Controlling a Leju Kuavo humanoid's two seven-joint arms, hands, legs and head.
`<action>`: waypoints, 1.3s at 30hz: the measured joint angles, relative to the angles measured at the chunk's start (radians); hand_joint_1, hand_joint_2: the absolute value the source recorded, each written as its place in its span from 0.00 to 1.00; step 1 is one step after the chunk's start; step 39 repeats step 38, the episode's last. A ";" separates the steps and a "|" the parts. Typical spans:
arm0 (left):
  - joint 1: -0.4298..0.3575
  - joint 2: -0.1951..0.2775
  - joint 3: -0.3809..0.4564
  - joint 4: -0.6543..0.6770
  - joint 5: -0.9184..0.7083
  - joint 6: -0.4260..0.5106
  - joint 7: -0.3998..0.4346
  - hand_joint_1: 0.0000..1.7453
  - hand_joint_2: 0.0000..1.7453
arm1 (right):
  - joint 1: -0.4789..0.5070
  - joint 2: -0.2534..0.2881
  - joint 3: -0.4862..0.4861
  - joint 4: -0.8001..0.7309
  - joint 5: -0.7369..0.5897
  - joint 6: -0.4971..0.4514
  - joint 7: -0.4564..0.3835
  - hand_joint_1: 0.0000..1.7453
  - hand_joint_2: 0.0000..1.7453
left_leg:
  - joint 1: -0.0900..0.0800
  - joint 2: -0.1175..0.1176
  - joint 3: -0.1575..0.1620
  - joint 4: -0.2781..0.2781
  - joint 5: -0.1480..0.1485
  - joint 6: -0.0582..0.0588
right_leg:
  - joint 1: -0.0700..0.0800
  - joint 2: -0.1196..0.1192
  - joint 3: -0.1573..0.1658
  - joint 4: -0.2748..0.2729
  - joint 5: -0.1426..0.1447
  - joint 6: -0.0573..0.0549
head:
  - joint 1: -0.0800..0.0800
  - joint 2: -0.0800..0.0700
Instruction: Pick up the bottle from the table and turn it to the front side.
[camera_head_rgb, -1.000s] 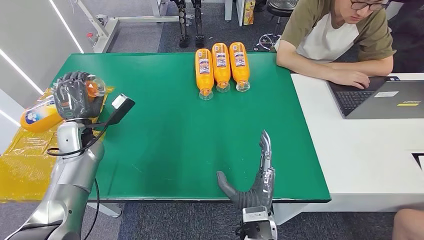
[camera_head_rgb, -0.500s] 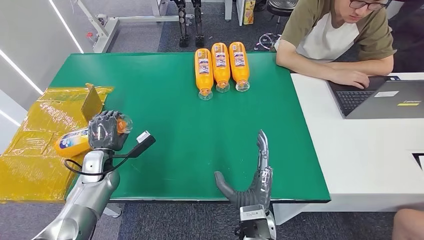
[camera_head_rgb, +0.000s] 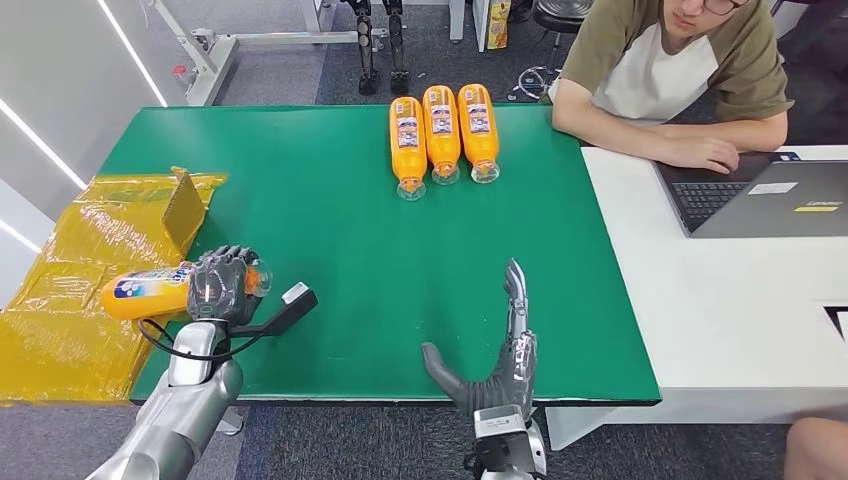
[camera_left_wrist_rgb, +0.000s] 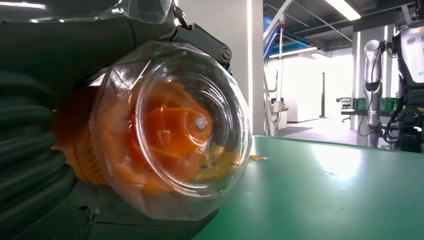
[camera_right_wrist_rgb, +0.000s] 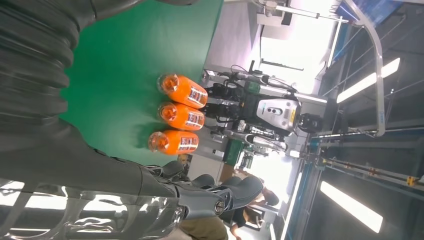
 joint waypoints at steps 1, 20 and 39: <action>0.002 0.000 -0.001 0.002 0.008 0.000 0.000 1.00 1.00 | -0.003 0.000 0.001 0.003 -0.005 0.002 -0.001 0.00 1.00 | 0.000 0.000 0.000 0.000 0.000 0.000 | 0.000 0.000 0.000 0.000 0.000 0.000 | 0.000 0.000; -0.027 -0.021 0.130 0.023 0.296 -0.438 -0.227 0.00 1.00 | -0.055 0.000 0.010 0.071 -0.065 0.058 -0.021 0.00 1.00 | -0.001 -0.005 0.005 -0.001 0.000 0.000 | -0.001 -0.004 0.005 0.000 -0.003 0.001 | 0.000 0.000; -0.069 -0.045 0.301 0.023 0.592 -1.170 -0.629 0.00 1.00 | -0.066 0.003 0.006 0.083 -0.067 0.046 -0.026 0.00 1.00 | -0.002 -0.008 0.015 -0.004 -0.001 -0.002 | -0.003 -0.005 0.013 0.001 -0.005 -0.001 | 0.000 0.000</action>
